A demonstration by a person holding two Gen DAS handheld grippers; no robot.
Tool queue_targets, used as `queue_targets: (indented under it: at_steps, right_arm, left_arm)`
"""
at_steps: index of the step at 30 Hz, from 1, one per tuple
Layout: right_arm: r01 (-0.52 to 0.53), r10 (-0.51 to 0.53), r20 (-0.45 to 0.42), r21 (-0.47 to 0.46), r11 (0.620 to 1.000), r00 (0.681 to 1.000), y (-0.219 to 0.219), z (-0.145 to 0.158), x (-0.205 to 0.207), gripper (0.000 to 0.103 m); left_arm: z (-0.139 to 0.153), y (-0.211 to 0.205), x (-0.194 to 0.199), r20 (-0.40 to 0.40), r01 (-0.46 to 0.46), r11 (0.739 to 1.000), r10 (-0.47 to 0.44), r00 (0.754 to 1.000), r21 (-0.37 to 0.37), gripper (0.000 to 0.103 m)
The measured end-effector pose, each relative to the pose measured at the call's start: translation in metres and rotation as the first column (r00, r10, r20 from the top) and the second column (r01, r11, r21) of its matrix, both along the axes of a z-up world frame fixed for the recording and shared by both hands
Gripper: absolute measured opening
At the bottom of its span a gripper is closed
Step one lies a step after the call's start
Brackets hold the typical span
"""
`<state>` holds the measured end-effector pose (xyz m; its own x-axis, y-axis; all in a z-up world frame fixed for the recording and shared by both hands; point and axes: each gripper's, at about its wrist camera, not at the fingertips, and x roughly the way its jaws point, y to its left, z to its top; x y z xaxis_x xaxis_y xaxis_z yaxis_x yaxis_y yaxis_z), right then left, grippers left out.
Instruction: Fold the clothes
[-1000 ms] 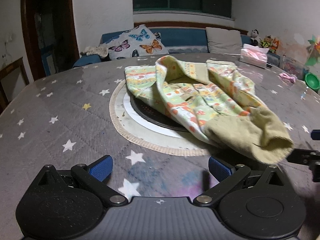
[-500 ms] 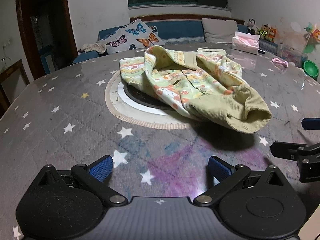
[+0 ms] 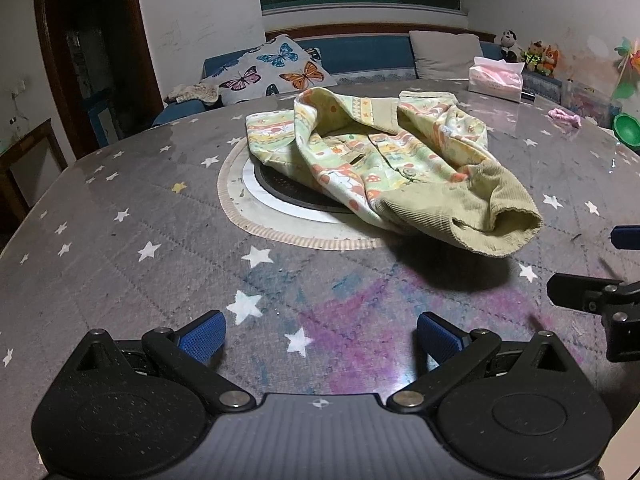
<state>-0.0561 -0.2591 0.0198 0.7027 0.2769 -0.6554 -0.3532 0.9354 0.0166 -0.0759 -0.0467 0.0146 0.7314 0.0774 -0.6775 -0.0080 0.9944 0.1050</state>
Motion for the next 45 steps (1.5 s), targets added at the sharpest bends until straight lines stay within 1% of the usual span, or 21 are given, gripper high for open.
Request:
queue_targets:
  at_steps: [16,25,30,37,40,42,44,45]
  right_arm:
    - [-0.011,0.011,-0.001,-0.001,1.0,1.0,0.005,0.0,0.005,0.103]
    - [-0.012,0.012,0.003,0.003,1.0,1.0,0.007,0.003,0.01,0.103]
    - [-0.011,0.011,0.012,0.013,1.0,1.0,0.008,0.008,0.013,0.103]
    - [-0.03,0.029,0.034,0.016,0.999,0.999,0.011,0.02,0.024,0.102]
    - [-0.039,0.038,0.033,0.02,0.999,0.999,0.013,0.023,0.031,0.1]
    - [-0.043,0.042,0.032,0.021,0.999,0.999,0.015,0.025,0.037,0.099]
    - [-0.043,0.043,0.03,0.017,0.999,0.999,0.016,0.026,0.045,0.096]
    - [-0.043,0.043,0.03,0.016,0.999,0.999,0.016,0.027,0.049,0.095]
  left_arm:
    - [0.001,-0.004,0.004,-0.004,0.005,1.0,-0.005,1.0,0.008,0.103]
    - [0.004,-0.002,0.01,0.007,0.001,1.0,-0.001,1.0,0.002,0.103]
    - [0.008,0.0,0.014,0.023,-0.009,1.0,0.009,1.0,0.004,0.103]
    - [0.021,0.008,0.02,0.062,-0.019,1.0,0.019,0.998,0.002,0.102]
    - [0.027,0.008,0.025,0.076,-0.011,1.0,0.01,0.997,0.006,0.1]
    - [0.03,0.008,0.029,0.084,-0.003,1.0,0.003,0.996,0.011,0.094]
    - [0.033,0.008,0.037,0.089,0.004,1.0,-0.006,0.996,0.016,0.091]
    - [0.036,0.008,0.042,0.092,0.009,1.0,-0.01,0.996,0.018,0.087]
